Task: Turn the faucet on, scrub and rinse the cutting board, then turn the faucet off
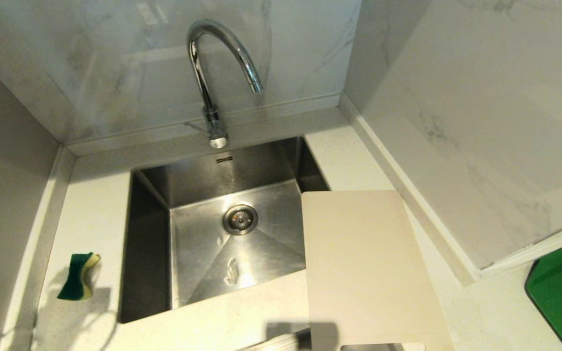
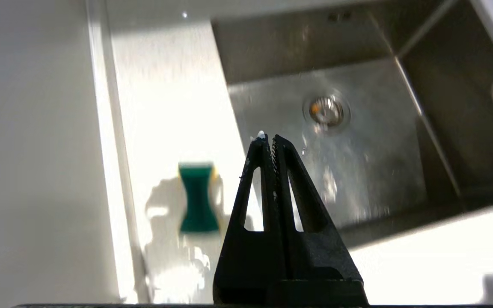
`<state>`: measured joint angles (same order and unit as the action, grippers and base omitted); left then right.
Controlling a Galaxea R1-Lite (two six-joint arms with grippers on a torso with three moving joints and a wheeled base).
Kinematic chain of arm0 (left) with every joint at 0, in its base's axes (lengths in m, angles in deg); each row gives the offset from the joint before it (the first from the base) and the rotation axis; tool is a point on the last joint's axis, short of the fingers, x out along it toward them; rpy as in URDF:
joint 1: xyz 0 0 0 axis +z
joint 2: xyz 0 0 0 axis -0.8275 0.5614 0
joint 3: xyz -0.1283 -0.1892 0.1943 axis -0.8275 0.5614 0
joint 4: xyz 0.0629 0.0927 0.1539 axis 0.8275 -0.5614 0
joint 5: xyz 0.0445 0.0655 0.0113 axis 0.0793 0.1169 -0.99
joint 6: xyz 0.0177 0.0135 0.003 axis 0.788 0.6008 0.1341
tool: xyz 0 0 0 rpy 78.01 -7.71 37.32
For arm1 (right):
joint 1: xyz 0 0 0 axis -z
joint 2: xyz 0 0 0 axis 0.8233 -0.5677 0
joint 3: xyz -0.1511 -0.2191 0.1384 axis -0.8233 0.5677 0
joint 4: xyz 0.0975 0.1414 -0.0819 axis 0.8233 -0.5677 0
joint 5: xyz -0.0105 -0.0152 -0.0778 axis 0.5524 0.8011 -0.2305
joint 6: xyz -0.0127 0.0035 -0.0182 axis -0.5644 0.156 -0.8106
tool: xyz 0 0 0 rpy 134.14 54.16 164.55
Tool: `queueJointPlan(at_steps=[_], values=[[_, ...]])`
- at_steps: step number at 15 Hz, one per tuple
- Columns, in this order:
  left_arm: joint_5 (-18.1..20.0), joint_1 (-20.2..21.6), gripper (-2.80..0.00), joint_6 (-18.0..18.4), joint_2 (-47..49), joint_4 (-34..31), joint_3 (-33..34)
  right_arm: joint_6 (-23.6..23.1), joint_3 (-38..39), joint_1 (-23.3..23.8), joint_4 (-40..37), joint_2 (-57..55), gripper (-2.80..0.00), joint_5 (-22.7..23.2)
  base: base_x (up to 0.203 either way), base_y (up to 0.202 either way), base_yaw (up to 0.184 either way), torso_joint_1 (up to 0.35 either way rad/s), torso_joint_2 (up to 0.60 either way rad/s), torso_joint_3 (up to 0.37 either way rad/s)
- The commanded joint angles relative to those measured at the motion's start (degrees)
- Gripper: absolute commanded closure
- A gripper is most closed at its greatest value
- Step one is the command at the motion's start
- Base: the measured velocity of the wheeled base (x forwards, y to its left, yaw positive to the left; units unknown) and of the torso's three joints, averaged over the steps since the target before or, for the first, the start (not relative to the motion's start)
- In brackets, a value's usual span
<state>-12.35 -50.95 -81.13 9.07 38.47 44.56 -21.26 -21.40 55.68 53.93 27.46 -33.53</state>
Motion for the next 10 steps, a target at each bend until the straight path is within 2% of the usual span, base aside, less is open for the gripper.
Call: queueJointPlan(at_steps=[1, 4, 7, 10], values=[[0.7, -0.1, 0.0, -0.1, -9.5, 0.5, 7.9, 0.0, 0.0, 0.0, 0.0, 0.0, 0.0, 0.0, 0.0, 0.0, 0.0, 0.0, 0.0, 0.0], [4.5, -0.2, 0.0, -0.2, -15.1, 0.3, 15.4, 0.1, 0.0, 0.0, 0.0, 0.0, 0.0, 0.0, 0.0, 0.0, 0.0, 0.0, 0.0, 0.0], [5.6, -0.4, 0.0, 0.0, -19.4, 0.3, 19.9, 0.1, 0.0, 0.0, 0.0, 0.0, 0.0, 0.0, 0.0, 0.0, 0.0, 0.0, 0.0, 0.0], [6.2, -3.6, 0.0, 0.2, -25.4, -1.4, 23.9, 0.1, 0.0, 0.0, 0.0, 0.0, 0.0, 0.0, 0.0, 0.0, 0.0, 0.0, 0.0, 0.0]])
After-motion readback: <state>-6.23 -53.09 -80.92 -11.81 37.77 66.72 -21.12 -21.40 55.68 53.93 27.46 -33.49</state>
